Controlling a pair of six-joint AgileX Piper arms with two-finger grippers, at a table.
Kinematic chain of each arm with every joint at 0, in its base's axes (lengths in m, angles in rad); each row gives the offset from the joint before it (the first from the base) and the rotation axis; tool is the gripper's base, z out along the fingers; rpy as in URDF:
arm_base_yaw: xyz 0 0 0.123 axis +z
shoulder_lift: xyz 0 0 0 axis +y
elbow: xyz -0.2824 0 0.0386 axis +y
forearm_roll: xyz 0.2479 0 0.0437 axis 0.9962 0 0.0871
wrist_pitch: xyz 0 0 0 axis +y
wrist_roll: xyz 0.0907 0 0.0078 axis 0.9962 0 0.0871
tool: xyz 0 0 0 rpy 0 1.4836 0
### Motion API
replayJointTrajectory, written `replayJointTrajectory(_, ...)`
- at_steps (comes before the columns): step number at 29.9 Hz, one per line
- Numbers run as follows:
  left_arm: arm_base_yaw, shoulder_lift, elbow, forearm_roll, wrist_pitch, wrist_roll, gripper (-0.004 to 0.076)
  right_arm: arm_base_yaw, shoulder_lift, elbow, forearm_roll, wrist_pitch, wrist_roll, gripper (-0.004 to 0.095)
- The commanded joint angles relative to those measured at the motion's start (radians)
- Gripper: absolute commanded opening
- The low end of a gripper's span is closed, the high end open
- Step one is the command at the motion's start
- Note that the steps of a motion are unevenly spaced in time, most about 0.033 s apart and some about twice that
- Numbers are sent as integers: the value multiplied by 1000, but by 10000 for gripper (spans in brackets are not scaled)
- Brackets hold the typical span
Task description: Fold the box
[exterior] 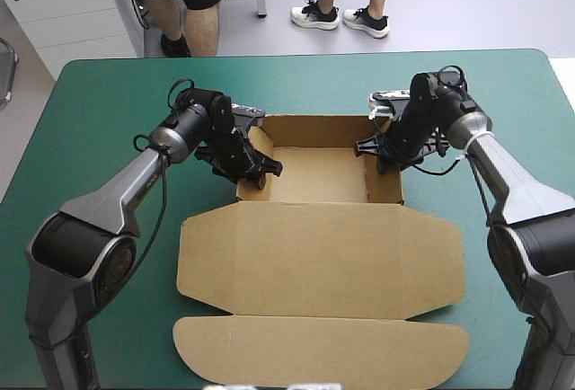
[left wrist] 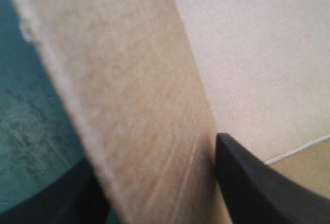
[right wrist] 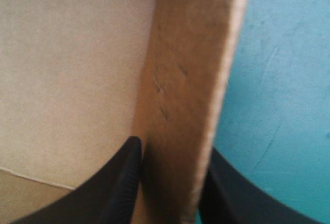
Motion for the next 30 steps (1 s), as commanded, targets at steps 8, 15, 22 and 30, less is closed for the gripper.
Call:
replayJointTrajectory(8, -6, -75, -101, -16, 19, -20, 557, 2, -85, -41, 21, 16, -17, 813)
replayJointTrajectory(15, -6, -160, -212, 83, 89, -18, 554, 0, -177, -41, -27, 17, -31, 810)
replayJointTrajectory(22, -6, -332, -223, 128, 107, 19, 496, 0, -302, -41, -29, 2, -53, 809)
replayJointTrajectory(30, -6, -584, -136, 120, 107, 118, 60, 0, -380, -41, -29, 2, -54, 809)
